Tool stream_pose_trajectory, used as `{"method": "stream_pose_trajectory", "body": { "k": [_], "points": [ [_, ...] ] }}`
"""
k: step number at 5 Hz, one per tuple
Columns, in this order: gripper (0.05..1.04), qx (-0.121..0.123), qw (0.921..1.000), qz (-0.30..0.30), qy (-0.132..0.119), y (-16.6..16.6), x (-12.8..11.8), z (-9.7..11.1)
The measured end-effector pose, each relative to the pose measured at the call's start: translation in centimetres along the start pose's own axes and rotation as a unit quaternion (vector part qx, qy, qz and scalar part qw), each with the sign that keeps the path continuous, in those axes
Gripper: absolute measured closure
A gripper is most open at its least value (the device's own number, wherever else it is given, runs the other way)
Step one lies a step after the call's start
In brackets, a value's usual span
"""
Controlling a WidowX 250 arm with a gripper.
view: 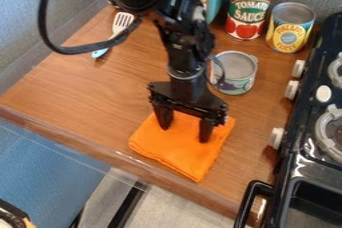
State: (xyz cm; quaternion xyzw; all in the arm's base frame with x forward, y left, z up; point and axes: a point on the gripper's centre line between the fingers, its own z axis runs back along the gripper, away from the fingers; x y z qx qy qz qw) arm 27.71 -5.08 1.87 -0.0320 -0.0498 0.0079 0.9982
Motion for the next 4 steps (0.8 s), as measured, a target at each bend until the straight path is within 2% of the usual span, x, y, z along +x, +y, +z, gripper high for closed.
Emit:
{"method": "stream_pose_trajectory", "body": {
  "k": [2,4],
  "points": [
    [0.083,-0.007,1.0,-0.005,-0.003,-0.5,0.6,1.1],
    [0.083,-0.02,0.9983,-0.007,-0.054,-0.4,1.6,6.1]
  ]
}}
